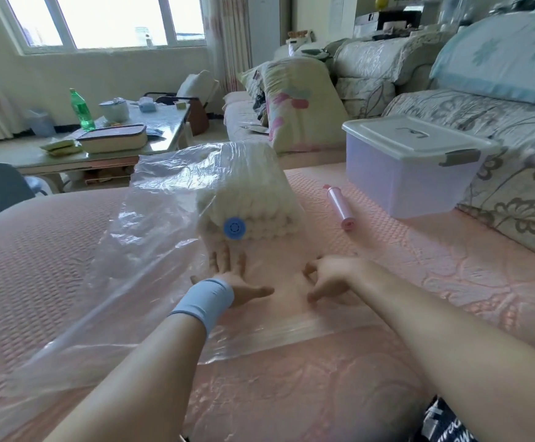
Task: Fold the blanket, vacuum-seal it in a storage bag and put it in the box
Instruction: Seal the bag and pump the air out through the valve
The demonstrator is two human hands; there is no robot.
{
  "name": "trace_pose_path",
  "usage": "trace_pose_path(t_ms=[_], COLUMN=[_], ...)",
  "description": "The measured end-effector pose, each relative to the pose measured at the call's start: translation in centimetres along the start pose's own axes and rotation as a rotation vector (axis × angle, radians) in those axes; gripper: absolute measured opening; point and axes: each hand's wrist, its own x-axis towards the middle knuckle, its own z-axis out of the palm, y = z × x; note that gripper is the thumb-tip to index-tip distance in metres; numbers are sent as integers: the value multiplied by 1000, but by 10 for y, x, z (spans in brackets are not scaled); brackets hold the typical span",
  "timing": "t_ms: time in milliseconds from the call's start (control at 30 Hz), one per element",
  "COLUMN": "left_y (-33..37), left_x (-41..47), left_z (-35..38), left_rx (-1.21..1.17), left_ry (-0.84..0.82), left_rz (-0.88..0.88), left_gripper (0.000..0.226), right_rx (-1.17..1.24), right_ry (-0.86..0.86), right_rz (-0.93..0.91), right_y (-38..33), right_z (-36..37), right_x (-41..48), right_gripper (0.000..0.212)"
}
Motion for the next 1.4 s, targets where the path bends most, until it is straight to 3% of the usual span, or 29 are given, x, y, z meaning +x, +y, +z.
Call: trace_pose_path(t_ms=[100,200,300,467,667,1067,1200,1400], left_y=[-2,-11,-21,-40,-48,-35,-29,-27], left_x=[-4,-2,2,22,41,49,52,60], left_z=[-10,-35,-59,-76,-74,-86,-90,-91], left_rx=[-24,-14,-141,-284,-406,-601,-731,-793], left_ry=[-17,232,579,772,816,696,711,719], left_rz=[43,91,98,148,211,189,165,137], left_gripper=[107,65,31,28,29,20,13,12], right_rx=[-152,91,272,207,10,535,542,441], right_ry=[293,579,660,744,706,861,851,859], right_rz=[33,-123,-241,-249,-216,-448,-505,-661], right_y=[-28,-61,-93,-125,-137,-112,-108,-106], right_z=[-15,-31,-44,-53,-58,-65,-66,-70], right_x=[2,8,21,57,82,87,90,88], right_gripper=[51,38,35,35,29,16,18,38])
